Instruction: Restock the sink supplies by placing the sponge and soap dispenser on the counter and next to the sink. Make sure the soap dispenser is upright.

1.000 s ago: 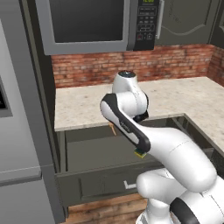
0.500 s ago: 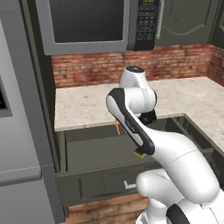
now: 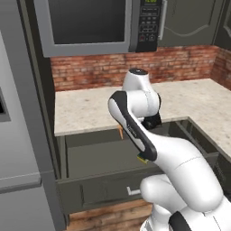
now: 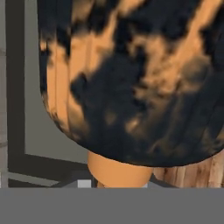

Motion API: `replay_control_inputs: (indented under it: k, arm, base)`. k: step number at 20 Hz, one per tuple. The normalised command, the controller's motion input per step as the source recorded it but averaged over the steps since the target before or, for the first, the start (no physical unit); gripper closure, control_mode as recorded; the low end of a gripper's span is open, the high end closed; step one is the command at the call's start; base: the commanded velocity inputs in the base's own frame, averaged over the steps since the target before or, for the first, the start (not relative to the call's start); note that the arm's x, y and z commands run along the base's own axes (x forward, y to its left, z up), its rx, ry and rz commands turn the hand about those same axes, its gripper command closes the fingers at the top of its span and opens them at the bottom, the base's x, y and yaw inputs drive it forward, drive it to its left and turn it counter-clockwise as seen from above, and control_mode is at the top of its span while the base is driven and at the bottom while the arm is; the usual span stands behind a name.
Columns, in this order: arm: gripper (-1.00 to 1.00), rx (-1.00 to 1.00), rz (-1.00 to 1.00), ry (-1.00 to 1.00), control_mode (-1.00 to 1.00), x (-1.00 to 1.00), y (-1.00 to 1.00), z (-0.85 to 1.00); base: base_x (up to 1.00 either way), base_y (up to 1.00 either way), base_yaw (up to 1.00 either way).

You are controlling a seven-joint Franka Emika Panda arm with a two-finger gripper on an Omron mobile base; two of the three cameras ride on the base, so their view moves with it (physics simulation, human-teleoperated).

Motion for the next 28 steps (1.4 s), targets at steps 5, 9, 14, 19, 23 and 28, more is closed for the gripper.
replay_control_inputs:
  k: [5,9,14,19,23,28]
  arm:
    - [1.00,0.00,0.00,0.00,1.00,0.00,0.00,0.00]
    - [1.00,0.00,0.00,0.00,1.00,0.00,0.00,0.00]
    - [1.00,0.00,0.00,0.00,1.00,0.00,0.00,0.00]
    - [1.00,0.00,0.00,0.00,1.00,0.00,0.00,0.00]
    - [1.00,0.00,0.00,0.00,1.00,0.00,0.00,0.00]
    - [1.00,0.00,0.00,0.00,1.00,0.00,0.00,0.00]
  base:
    - [-0.41,0.00,-0.48]
    - [-0.48,0.09,-0.70]
    - [-0.39,0.34,-0.78]
    - [-0.33,0.30,-0.82]
    - [-0.26,0.15,-0.88]
    - [-0.13,0.02,-0.89]
